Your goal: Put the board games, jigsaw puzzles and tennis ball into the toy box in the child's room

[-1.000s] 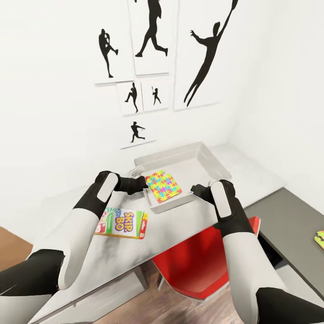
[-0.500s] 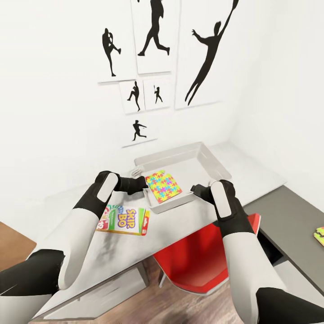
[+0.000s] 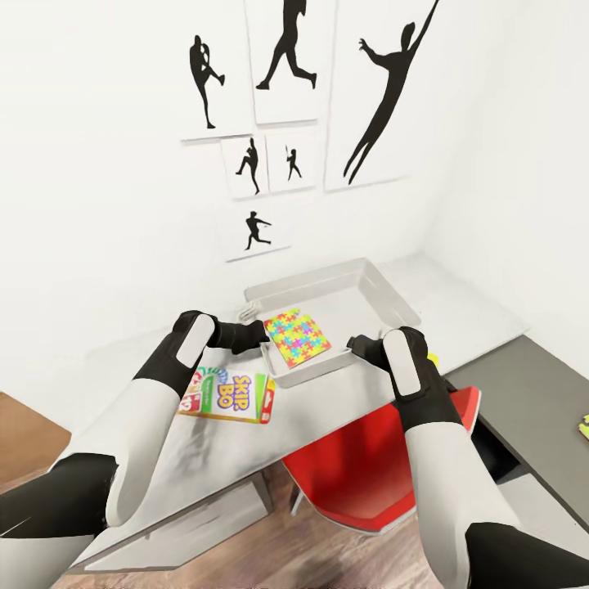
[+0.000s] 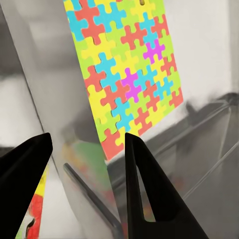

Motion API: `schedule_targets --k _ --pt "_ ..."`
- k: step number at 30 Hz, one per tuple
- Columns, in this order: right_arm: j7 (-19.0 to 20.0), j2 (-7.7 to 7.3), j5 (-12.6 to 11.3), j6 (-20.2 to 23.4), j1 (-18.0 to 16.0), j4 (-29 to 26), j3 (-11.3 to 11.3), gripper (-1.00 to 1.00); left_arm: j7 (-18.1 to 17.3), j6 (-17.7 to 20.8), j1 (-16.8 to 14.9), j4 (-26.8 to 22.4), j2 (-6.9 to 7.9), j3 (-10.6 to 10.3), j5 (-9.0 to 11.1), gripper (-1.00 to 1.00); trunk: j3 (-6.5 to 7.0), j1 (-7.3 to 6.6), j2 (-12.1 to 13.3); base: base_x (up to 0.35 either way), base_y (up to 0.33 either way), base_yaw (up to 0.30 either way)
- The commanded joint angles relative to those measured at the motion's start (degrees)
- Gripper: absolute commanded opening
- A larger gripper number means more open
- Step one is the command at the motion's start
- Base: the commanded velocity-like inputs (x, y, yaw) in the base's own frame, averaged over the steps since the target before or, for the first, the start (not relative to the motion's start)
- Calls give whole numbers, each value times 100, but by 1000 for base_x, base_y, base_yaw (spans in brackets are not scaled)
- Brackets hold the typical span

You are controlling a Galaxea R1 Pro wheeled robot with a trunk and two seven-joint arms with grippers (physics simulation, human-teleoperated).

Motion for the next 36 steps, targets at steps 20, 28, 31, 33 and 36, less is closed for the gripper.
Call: schedule_targets --k 20,28,31,33,36 --pt "-68 5 -327 -53 -6 -8 25 -100 -19 17 -7 2 -1 -16 38 -100 -42 3 -12 36 -27 12" --pt "-68 5 -328 -53 0 -3 25 -100 -19 16 -6 2 -1 -16 38 -100 -42 3 -12 20 -16 0" --pt "-68 5 -328 -53 3 -5 25 -100 -19 17 -6 2 -1 -16 38 -100 -42 3 -12 2 -2 0" --pt "-66 5 -324 -53 7 -8 25 -100 -19 16 -5 2 -1 -16 38 -100 -42 3 -12 1 -1 0" --pt "-42 5 -327 -48 10 -10 25 -100 -19 14 -5 2 -1 -16 38 -100 -47 3 -12 0 0 0"
